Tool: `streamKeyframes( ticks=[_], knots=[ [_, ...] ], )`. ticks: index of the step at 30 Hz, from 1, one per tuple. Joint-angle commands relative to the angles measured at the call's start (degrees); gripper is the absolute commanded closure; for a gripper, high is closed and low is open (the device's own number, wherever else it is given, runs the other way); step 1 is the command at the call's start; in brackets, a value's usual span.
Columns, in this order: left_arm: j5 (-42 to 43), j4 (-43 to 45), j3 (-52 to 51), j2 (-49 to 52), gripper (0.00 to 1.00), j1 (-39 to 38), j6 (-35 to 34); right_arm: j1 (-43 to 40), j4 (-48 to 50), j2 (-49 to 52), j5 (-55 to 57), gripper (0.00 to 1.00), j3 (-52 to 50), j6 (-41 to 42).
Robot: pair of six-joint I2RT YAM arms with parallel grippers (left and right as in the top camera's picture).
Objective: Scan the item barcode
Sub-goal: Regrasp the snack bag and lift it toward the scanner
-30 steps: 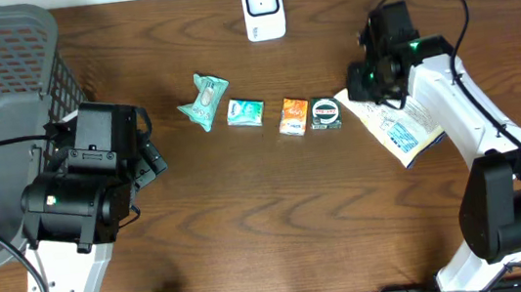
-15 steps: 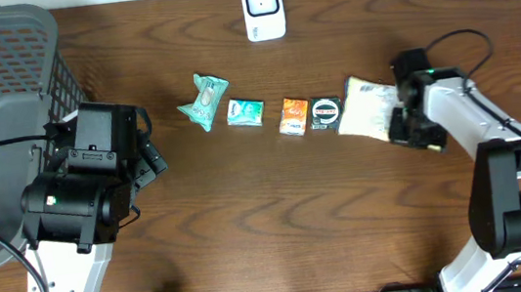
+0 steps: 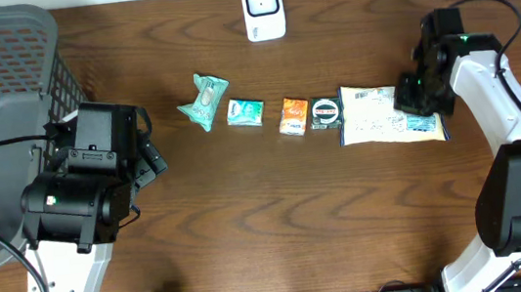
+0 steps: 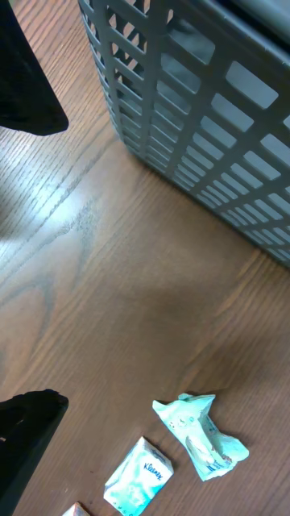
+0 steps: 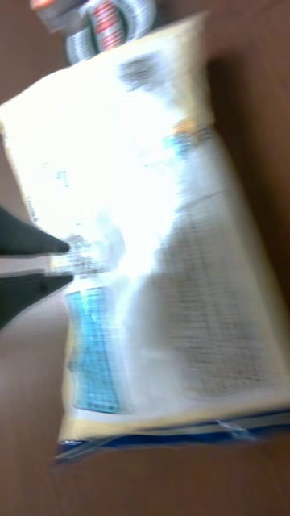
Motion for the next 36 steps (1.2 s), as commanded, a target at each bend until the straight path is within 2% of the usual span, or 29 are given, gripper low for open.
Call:
streamKeyframes(
  ticks=[1,4,9,11,24,27,31,36],
  knots=[
    [-1.2,-0.2,0.1,-0.1,0.00,0.3,-0.3,0.9,-1.5,-0.2,2.2,0.99,-2.9,-0.9],
    [-1.2,-0.2,0.1,-0.1,0.00,0.3,-0.3,1.1,-0.5,-0.2,4.9,0.99,-6.6,-0.7],
    [-1.2,-0.2,0.1,-0.1,0.00,0.3,-0.3,0.9,2.1,-0.2,19.3,0.99,-11.6,7.9],
    [-1.2,-0.2,0.1,-0.1,0.00,0.3,-0.3,0.6,4.9,-0.2,20.6,0.99,-12.7,9.6],
    [-1.2,-0.2,0.1,-0.1,0.00,0.3,-0.3,-0.3,37.1,-0.2,3.7,0.94,-16.5,9.4],
    [-1.2,-0.2,0.1,-0.1,0.00,0.3,-0.3,-0.3,45.1,-0.2,-6.1,0.88,-16.0,7.7],
    [-1.2,-0.2,0.1,-0.1,0.00,0.3,-0.3,-0.3,44.1,-0.2,-14.5,0.88,-12.2,6.4],
    [-1.2,-0.2,0.1,-0.1,0.00,0.3,-0.3,-0.1,29.7,-0.4,-16.5,0.93,-3.3,3.7]
  ],
)
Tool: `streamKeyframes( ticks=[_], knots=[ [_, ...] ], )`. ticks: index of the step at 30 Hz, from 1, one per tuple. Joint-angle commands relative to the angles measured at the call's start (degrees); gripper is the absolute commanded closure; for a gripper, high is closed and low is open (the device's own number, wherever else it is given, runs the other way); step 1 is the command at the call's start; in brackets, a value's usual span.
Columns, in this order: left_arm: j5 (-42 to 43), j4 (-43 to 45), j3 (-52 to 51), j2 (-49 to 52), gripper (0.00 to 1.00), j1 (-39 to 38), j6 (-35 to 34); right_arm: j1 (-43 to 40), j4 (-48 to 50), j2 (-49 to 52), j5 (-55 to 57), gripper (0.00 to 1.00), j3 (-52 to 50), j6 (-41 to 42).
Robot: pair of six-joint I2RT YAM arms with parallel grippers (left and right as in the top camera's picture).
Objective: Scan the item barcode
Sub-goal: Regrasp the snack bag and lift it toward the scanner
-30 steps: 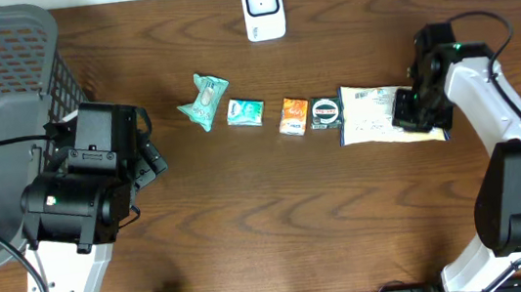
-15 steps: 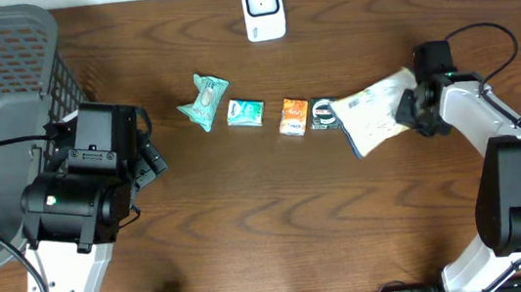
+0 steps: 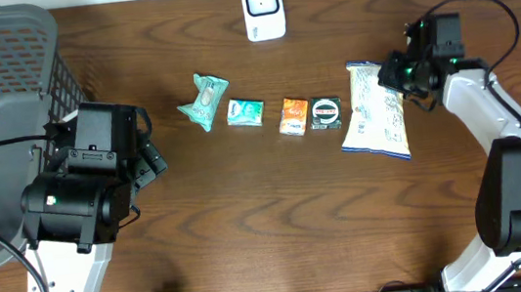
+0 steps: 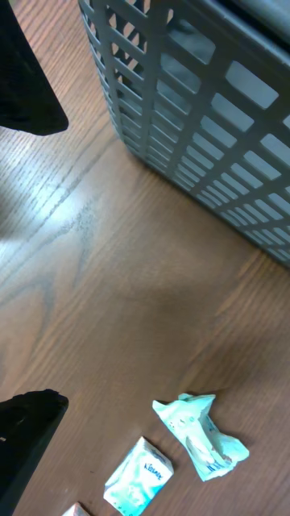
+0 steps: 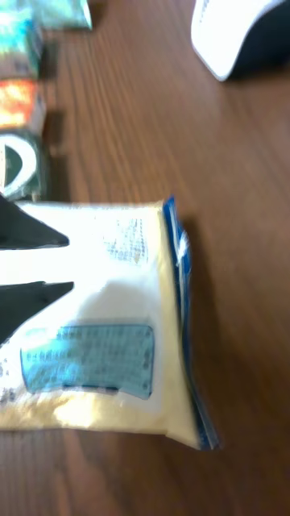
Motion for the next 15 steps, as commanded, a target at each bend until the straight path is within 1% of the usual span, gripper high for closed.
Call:
streamKeyframes(
  ticks=[1,2,3,7,8,10,12,15],
  knots=[
    [-1.2,-0.2,0.1,-0.1,0.00,0.3,-0.3,0.1,-8.0,-0.5,-3.7,0.94,6.2,-3.6],
    [-1.2,-0.2,0.1,-0.1,0.00,0.3,-0.3,0.3,-9.7,-0.5,-3.7,0.95,6.8,-3.8],
    [-1.2,-0.2,0.1,-0.1,0.00,0.3,-0.3,0.5,-12.9,-0.5,-3.7,0.99,7.7,-4.0],
    [-1.2,-0.2,0.1,-0.1,0.00,0.3,-0.3,2.4,-20.7,-0.3,-2.5,0.99,7.5,-6.1],
    [-1.2,-0.2,0.1,-0.1,0.00,0.3,-0.3,3.9,-22.8,-0.3,1.0,0.99,6.4,-6.4],
    [-1.2,-0.2,0.1,-0.1,0.00,0.3,-0.3,5.6,-22.8,-0.3,5.0,0.99,4.3,-6.3],
    [-1.2,-0.2,0.1,-0.1,0.00,0.3,-0.3,7.7,-20.5,-0.2,9.9,0.99,0.3,-3.7],
    [-1.2,-0.2,0.1,-0.1,0.00,0.3,-0.3,9.9,-13.3,-0.2,10.8,0.98,-7.0,-1.0]
  ],
)
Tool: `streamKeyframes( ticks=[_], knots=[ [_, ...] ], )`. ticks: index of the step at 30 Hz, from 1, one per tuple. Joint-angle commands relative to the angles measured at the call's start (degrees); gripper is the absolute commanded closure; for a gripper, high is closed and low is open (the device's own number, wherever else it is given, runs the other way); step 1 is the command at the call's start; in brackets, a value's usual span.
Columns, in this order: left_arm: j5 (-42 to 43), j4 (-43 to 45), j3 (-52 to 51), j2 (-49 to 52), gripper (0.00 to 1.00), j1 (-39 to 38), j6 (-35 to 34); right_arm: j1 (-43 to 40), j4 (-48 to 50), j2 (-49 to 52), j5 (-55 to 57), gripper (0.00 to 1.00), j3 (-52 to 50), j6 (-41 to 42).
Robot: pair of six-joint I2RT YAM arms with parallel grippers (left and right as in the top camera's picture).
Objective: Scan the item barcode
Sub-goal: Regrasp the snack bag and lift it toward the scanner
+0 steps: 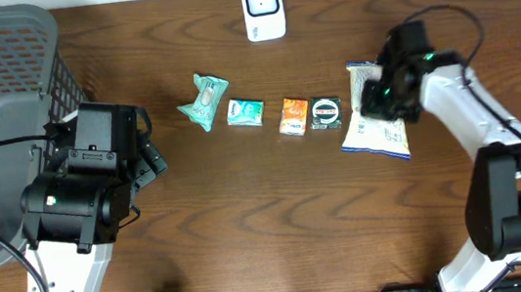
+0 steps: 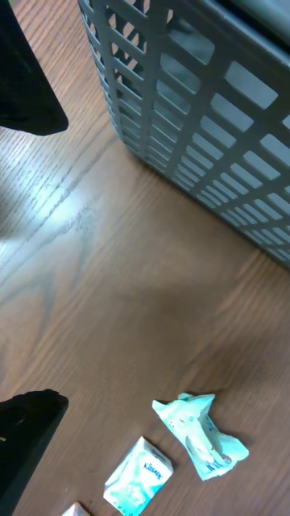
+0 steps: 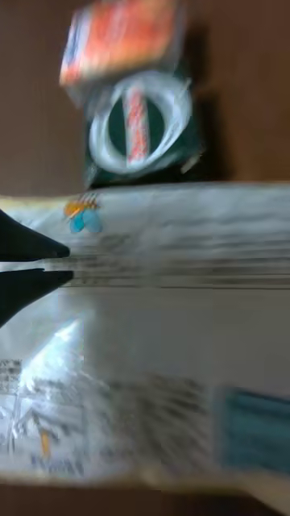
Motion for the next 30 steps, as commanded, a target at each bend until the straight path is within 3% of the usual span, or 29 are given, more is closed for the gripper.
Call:
streamKeyframes(
  ticks=[1,7,14,16,24,30],
  knots=[
    [-1.2,-0.2,0.1,-0.1,0.00,0.3,-0.3,2.3,5.9,0.0,4.1,0.98,-8.0,2.8],
    [-1.2,-0.2,0.1,-0.1,0.00,0.3,-0.3,3.4,3.2,-0.5,4.2,0.99,-9.0,2.7],
    [-1.2,-0.2,0.1,-0.1,0.00,0.3,-0.3,0.8,-10.2,-3.7,5.7,0.98,7.9,-3.8],
    [-1.2,-0.2,0.1,-0.1,0.00,0.3,-0.3,0.1,-11.8,-3.7,10.6,0.98,12.5,-3.9],
    [-1.2,-0.2,0.1,-0.1,0.00,0.3,-0.3,-1.2,-7.7,-2.5,15.3,0.96,11.0,-3.9],
    [-1.2,-0.2,0.1,-0.1,0.00,0.3,-0.3,-1.7,2.7,0.8,15.5,0.92,2.6,-3.6]
  ],
)
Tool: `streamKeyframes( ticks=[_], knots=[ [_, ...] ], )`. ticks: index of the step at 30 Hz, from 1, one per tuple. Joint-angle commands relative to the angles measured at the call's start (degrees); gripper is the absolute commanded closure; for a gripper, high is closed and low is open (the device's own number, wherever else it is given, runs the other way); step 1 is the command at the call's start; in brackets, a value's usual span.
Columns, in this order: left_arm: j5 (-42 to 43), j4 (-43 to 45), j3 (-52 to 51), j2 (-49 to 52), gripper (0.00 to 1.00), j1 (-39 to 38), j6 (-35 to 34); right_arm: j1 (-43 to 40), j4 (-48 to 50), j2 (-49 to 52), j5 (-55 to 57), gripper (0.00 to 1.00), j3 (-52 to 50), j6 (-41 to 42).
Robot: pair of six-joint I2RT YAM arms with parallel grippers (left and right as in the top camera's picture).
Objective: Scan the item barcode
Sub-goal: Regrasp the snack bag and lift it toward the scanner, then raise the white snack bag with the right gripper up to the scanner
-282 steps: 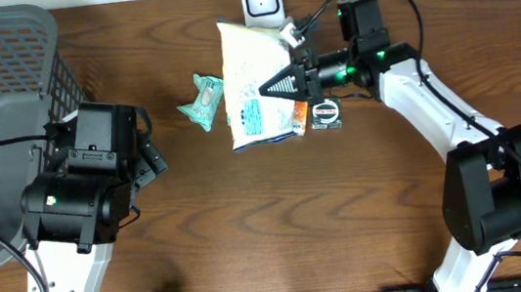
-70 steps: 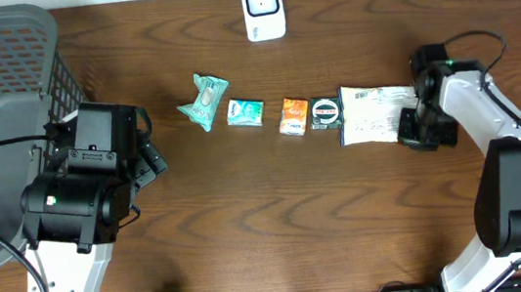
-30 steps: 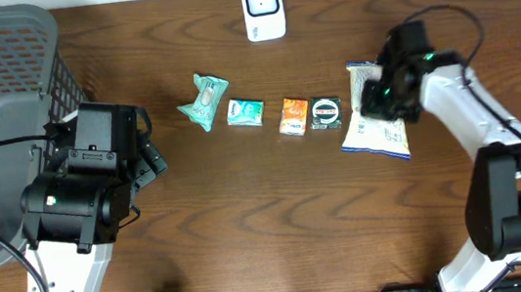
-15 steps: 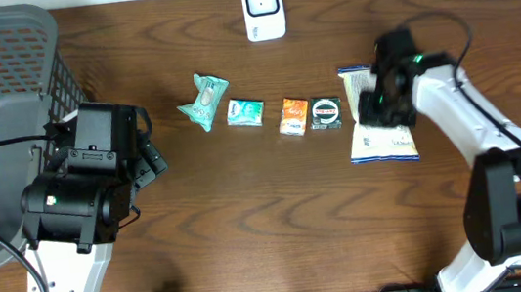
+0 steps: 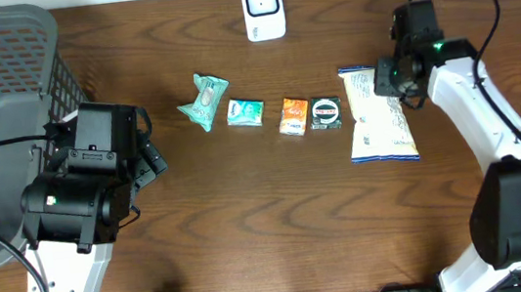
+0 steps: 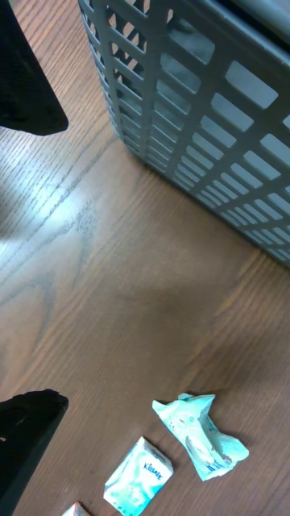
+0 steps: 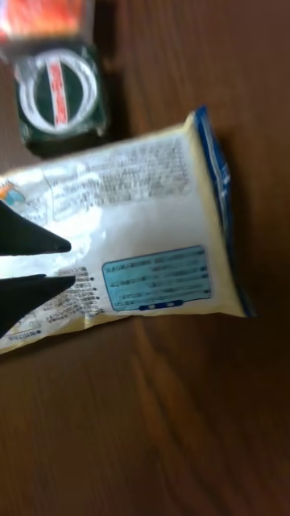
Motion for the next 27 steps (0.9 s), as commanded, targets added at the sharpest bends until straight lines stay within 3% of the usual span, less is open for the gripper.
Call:
streamKeyframes(
  ticks=[1,6,9,11,12,13,17,22,27],
  knots=[
    [-1.2,-0.2,0.1,-0.1,0.00,0.3,-0.3,-0.7,4.5,3.9,0.8,0.91,-5.3,0.7],
    [-1.2,-0.2,0.1,-0.1,0.00,0.3,-0.3,-0.7,8.1,7.8,-0.5,0.91,-8.1,1.0],
    [-1.2,-0.2,0.1,-0.1,0.00,0.3,-0.3,-1.1,6.4,6.9,-0.3,0.87,-6.6,1.0],
    [-1.2,-0.2,0.1,-0.1,0.00,0.3,-0.3,-1.8,2.3,5.4,-0.3,0.76,-2.8,1.0],
    [-1.2,-0.2,0.1,-0.1,0.00,0.3,-0.3,-2.2,0.3,4.6,-0.3,0.66,-1.0,1.0],
    [-1.2,-0.2,0.1,-0.1,0.00,0.3,-0.3,-3.1,-3.2,3.3,-0.3,0.48,2.4,1.0],
    [-1.2,-0.2,0.1,-0.1,0.00,0.3,-0.3,-5.2,-6.3,2.3,-0.3,0.26,5.6,0.4],
    [-1.2,-0.2,0.1,-0.1,0.00,0.3,-0.3,-8.8,-5.8,2.7,-2.1,0.11,3.6,0.1],
    [-1.2,-0.2,0.1,-0.1,0.00,0.3,-0.3,-13.9,-2.9,6.1,-19.6,0.01,1.4,-8.5]
  ],
)
